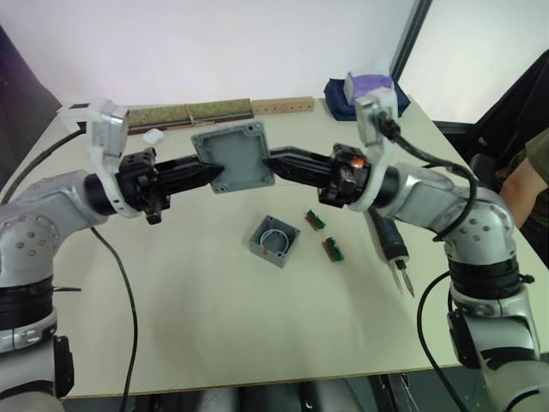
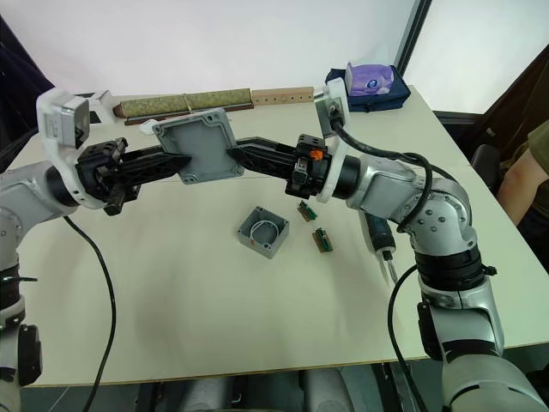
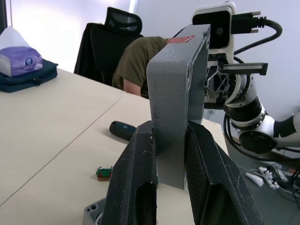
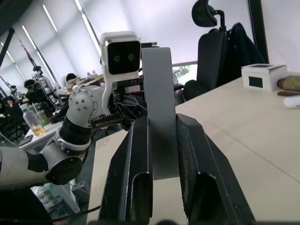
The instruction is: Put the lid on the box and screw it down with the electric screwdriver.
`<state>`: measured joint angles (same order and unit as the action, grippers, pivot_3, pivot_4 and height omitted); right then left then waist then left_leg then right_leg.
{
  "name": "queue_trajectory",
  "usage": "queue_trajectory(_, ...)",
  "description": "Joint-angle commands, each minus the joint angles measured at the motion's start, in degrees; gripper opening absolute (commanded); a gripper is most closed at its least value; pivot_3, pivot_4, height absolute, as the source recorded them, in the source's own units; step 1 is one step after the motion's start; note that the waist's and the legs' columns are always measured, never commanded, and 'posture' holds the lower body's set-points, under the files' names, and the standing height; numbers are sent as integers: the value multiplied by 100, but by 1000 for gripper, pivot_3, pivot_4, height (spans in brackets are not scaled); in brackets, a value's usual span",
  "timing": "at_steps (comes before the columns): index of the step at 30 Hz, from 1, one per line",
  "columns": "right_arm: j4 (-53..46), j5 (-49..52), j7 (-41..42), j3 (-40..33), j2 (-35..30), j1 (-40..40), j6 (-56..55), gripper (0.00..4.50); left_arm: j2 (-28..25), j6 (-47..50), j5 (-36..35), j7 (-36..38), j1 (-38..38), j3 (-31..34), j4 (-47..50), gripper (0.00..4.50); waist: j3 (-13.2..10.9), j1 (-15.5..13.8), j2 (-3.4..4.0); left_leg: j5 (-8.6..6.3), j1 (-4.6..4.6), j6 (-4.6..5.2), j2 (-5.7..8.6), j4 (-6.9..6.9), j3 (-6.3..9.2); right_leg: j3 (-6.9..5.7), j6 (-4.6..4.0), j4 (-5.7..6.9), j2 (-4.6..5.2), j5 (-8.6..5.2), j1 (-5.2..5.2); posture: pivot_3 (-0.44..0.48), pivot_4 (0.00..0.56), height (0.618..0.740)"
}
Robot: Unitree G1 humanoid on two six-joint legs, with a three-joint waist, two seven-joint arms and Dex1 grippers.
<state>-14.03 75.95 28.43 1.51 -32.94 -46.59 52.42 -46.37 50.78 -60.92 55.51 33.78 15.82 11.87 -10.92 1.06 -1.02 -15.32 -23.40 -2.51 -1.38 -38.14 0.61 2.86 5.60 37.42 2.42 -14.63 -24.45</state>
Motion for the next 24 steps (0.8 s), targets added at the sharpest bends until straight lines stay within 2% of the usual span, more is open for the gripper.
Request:
queue_trajectory(1, 3, 232, 236, -42, -41, -274, 509, 187, -154, -288, 281, 266, 125, -110, 176, 290, 0, 1, 0, 0, 0, 0, 0, 0, 0, 0, 0, 0, 0, 0, 0, 0, 150, 740)
queue_trajectory(4, 31, 100, 385, -45, -79, -341, 719, 187, -204, -341, 444, 449, 132, -215, 184, 290, 0, 0, 0, 0, 0, 0, 0, 1, 0, 0, -1, -2, -1, 0, 0, 0, 150, 740)
queue_trajectory(6, 96, 89, 402, -59, -89, -383, 898, 1187, -229, -381, 563, 566, 129, -276, 181, 289, 0, 3, 0, 0, 0, 0, 0, 1, -1, 0, -1, -2, -1, 0, 0, 0, 150, 740)
queue_trajectory(7, 149, 82, 396, -80, -79, -408, 970, 1451, -218, -389, 592, 589, 145, -287, 159, 289, 0, 3, 0, 0, 0, 0, 0, 1, -1, 0, -1, -2, -1, 0, 0, 0, 150, 740)
queue_trajectory(9, 243, 70, 337, -110, -64, -480, 1159, 2355, -235, -449, 681, 671, 145, -364, 166, 289, -1, 6, 1, 0, 0, 0, 0, 2, -1, 0, -1, -3, -2, 0, 0, 0, 150, 740)
queue_trajectory(13, 306, 236, 301, -161, 24, -565, 1488, 3842, -203, -431, 710, 741, 160, -398, 177, 289, -1, 5, 1, 0, 0, 0, 0, 2, -1, 0, -1, -3, -2, 0, 0, 0, 150, 740)
queue_trajectory(15, 319, 276, 264, -204, 72, -582, 1565, 4444, -201, -440, 742, 762, 168, -408, 160, 289, -1, 5, 1, 0, -1, 0, -1, 2, 0, 0, -1, -4, -2, -1, 0, 0, 150, 740)
queue_trajectory(24, 314, 51, 150, -176, 174, -606, 1715, 4486, -173, -412, 759, 754, 153, -410, 227, 289, -1, 8, 1, 0, -1, 0, -1, 2, 0, 0, 0, -5, -2, 0, 0, 0, 150, 740)
